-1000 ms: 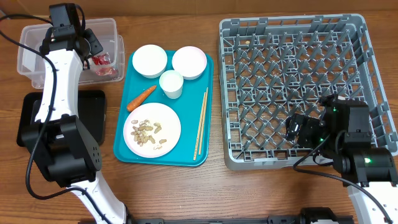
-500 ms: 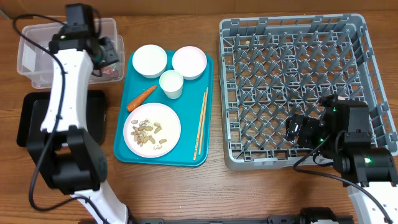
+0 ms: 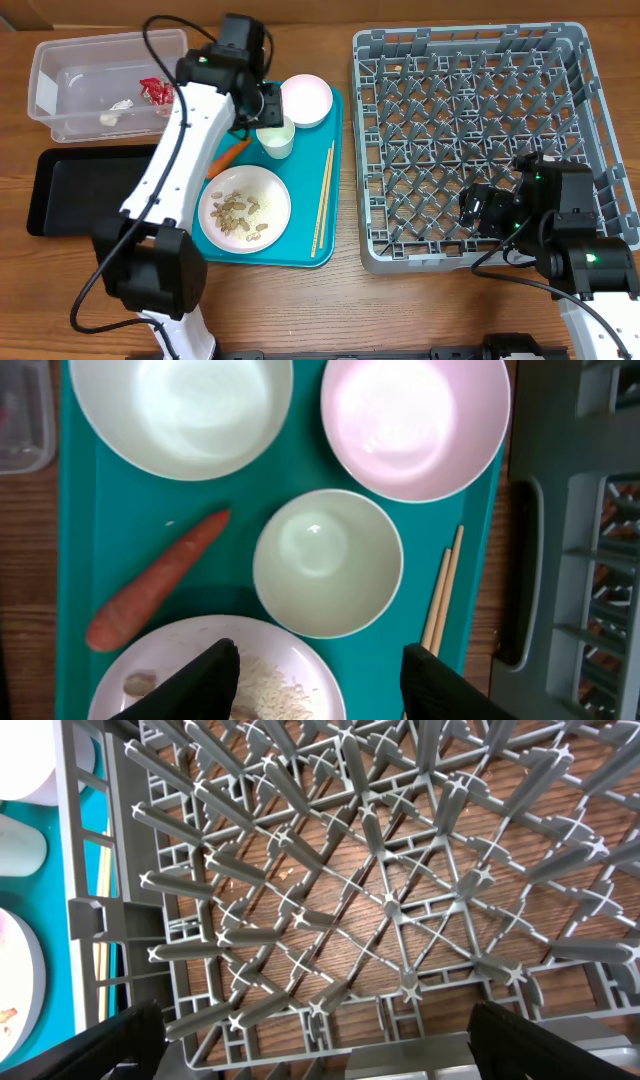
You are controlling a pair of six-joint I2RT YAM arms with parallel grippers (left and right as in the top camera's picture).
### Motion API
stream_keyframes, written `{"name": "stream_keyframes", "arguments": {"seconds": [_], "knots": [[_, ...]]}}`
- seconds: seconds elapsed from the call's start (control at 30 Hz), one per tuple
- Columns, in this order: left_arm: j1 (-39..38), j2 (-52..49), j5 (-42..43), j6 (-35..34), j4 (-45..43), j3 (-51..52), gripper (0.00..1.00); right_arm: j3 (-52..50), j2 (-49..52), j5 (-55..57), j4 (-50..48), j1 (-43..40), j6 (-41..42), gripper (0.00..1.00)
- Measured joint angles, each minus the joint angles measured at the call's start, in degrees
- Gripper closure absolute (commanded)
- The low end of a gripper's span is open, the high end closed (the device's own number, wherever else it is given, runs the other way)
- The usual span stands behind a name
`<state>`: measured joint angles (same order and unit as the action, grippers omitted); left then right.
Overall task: Sort waste into correct bins and load items into the dishwasher
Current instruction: 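Grasp the white paper cup with the left gripper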
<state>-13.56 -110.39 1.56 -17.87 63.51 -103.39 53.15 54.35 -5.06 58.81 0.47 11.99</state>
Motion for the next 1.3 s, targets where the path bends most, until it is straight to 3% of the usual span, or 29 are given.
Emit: {"name": "stream_keyframes", "arguments": {"seconds": [0.67, 0.73, 0.83, 0.9, 1.1, 1.3], "knots": [[-0.2, -7.3, -2.8, -1.5, 0.6, 0.0, 0.49, 0.0, 0.0, 0.0, 0.3, 0.0, 0.0, 0.00], [-0.2, -9.4, -3.1, -1.5, 0.5, 0.0, 0.56, 0.0, 0.0, 0.0, 0.4, 0.0, 0.0, 0.00], [-0.2, -12.2, -3.8, -1.5, -0.5, 0.0, 0.82, 0.0, 0.0, 0.0, 0.4, 0.0, 0.0, 0.00], [-0.2, -12.8, -4.0, -1.6, -1.1, 0.0, 0.94, 0.0, 0.0, 0.0, 0.4, 0.0, 0.0, 0.00], [-0.2, -12.8, -4.2, -1.7, -1.7, -0.3, 0.96, 0.0, 0.0, 0.0, 0.8, 0.0, 0.0, 0.00], [0.0, -10.9, -1.2, -1.2, 3.6, -5.3, 0.96, 0.0, 0.0, 0.5, 0.8, 0.0, 0.0, 0.00]]}}
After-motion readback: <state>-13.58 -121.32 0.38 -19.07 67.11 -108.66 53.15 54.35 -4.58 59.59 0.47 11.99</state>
